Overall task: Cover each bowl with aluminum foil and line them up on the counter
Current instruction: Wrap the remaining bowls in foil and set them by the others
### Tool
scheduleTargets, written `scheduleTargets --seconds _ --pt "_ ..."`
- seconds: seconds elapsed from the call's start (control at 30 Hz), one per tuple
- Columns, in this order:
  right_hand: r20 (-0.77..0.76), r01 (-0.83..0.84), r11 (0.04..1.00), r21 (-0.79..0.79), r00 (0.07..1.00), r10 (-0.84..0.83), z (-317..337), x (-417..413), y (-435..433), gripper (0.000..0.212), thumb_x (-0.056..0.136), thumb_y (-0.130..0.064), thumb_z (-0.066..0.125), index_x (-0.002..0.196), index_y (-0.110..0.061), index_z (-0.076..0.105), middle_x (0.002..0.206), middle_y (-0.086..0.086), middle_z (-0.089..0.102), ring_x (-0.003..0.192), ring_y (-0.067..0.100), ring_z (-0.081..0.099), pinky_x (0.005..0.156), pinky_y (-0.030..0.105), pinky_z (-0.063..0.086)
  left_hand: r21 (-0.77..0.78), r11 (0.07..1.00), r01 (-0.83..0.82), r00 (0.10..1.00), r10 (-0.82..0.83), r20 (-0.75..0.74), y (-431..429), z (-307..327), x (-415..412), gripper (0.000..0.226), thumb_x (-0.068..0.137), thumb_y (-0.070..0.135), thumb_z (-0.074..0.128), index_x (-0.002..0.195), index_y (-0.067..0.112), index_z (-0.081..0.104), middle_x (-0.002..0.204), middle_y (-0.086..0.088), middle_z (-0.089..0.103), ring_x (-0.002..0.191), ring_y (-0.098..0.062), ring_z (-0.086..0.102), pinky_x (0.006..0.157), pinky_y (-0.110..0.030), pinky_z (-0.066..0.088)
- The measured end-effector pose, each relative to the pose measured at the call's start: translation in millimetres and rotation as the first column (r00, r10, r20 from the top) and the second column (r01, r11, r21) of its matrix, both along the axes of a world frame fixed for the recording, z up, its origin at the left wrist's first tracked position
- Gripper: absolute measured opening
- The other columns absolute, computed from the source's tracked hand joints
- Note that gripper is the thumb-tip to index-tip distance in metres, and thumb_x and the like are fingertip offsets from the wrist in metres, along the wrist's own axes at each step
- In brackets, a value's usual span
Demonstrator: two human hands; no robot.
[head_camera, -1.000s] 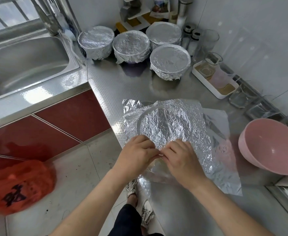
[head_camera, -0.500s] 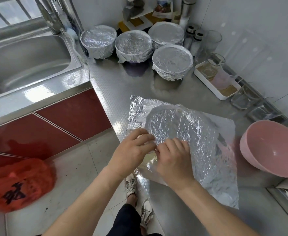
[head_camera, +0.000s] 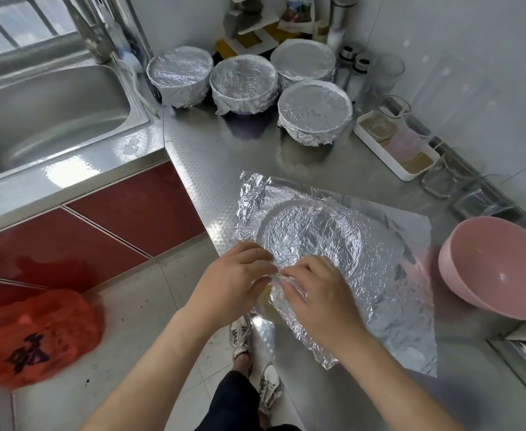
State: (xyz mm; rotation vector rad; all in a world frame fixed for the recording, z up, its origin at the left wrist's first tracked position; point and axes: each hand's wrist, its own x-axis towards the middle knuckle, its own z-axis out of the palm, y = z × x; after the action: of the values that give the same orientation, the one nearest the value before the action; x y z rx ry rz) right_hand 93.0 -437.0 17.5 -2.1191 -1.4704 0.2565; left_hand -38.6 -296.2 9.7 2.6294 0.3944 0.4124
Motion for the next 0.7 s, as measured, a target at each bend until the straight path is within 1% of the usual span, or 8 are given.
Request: scheduleTargets --seconds 0.07,0.13,0.2,0.3,0.43,0.57,0.63,0.7 --pt "-0.019 -0.016 1.000 -0.002 1.000 0.016 1.7 14.0 -9.1 0.032 0.091 -0.041 0.050 0.103 -0.018 0.069 0.090 -0.008 0.056 0.084 0.010 0.049 0.075 0.027 0.046 -0.022 0.999 0.036 0.999 -0.036 0.002 -6.2 4.7 4.9 0.019 0.091 0.033 0.061 0.102 0.024 0.074 0.107 0.011 0.069 0.109 -0.014 0.057 0.083 -0.032 0.054" --pt "0.006 -0.054 0.998 -0.026 0.999 0.054 -0.5 24.5 -16.3 0.033 0.089 -0.043 0.051 0.101 -0.019 0.070 0.090 -0.008 0.056 0.084 0.010 0.050 0.075 0.029 0.046 -0.037 0.996 0.084 0.996 -0.083 0.012 -12.8 6.6 11.7 0.021 0.091 0.037 0.060 0.101 0.024 0.075 0.104 0.012 0.069 0.105 -0.014 0.058 0.079 -0.033 0.054" --pt "0.062 -0.107 0.992 -0.069 0.992 0.112 -3.8 29.7 -20.6 0.032 0.087 -0.045 0.052 0.098 -0.021 0.070 0.090 -0.009 0.055 0.085 0.011 0.049 0.074 0.031 0.047 -0.036 0.992 0.122 0.992 -0.122 0.008 -17.3 4.8 16.2 0.024 0.091 0.040 0.059 0.099 0.025 0.076 0.101 0.011 0.070 0.101 -0.016 0.059 0.075 -0.034 0.055" --pt "0.161 -0.165 0.981 -0.098 0.970 0.180 -8.0 31.5 -24.1 0.030 0.086 -0.046 0.054 0.093 -0.021 0.068 0.091 -0.009 0.054 0.086 0.011 0.048 0.075 0.029 0.044 -0.004 0.989 0.150 0.989 -0.150 -0.019 -18.6 -0.2 16.4 0.026 0.089 0.042 0.058 0.100 0.026 0.076 0.099 0.010 0.069 0.099 -0.017 0.059 0.070 -0.036 0.055" --pt "0.258 -0.187 0.981 -0.047 0.947 0.193 -10.7 28.7 -24.9 0.020 0.085 -0.036 0.061 0.089 -0.018 0.068 0.088 -0.005 0.055 0.082 0.014 0.049 0.071 0.029 0.042 0.055 0.984 0.171 0.985 -0.170 -0.020 -16.6 -5.1 14.4 0.025 0.089 0.039 0.059 0.100 0.025 0.075 0.099 0.008 0.068 0.098 -0.018 0.058 0.069 -0.035 0.055" --pt "0.336 -0.213 0.977 0.031 0.922 0.191 -15.4 25.8 -24.4 0.017 0.089 -0.026 0.058 0.082 -0.015 0.068 0.081 -0.003 0.055 0.076 0.017 0.048 0.068 0.028 0.036 0.147 0.973 0.178 0.982 -0.185 0.037 -18.7 -6.0 17.5 0.025 0.091 0.034 0.058 0.092 0.019 0.078 0.088 0.005 0.067 0.087 -0.020 0.059 0.066 -0.032 0.052" --pt "0.369 -0.219 0.975 0.045 0.910 0.187 -19.1 25.6 -23.7 0.010 0.088 -0.019 0.065 0.079 -0.014 0.068 0.077 -0.001 0.055 0.073 0.018 0.047 0.066 0.029 0.035 0.186 0.967 0.177 0.978 -0.193 0.075 -20.6 -6.3 18.3 0.023 0.092 0.029 0.059 0.088 0.016 0.077 0.084 0.004 0.067 0.082 -0.020 0.060 0.066 -0.030 0.050" --pt "0.391 -0.208 0.977 0.042 0.904 0.176 -22.9 25.4 -22.9 0.010 0.084 -0.013 0.071 0.076 -0.014 0.066 0.074 0.000 0.052 0.070 0.020 0.045 0.064 0.030 0.034 0.201 0.965 0.167 0.977 -0.190 0.099 -21.5 -7.5 18.2 0.021 0.092 0.026 0.059 0.086 0.014 0.076 0.083 0.003 0.067 0.079 -0.020 0.059 0.067 -0.028 0.048"
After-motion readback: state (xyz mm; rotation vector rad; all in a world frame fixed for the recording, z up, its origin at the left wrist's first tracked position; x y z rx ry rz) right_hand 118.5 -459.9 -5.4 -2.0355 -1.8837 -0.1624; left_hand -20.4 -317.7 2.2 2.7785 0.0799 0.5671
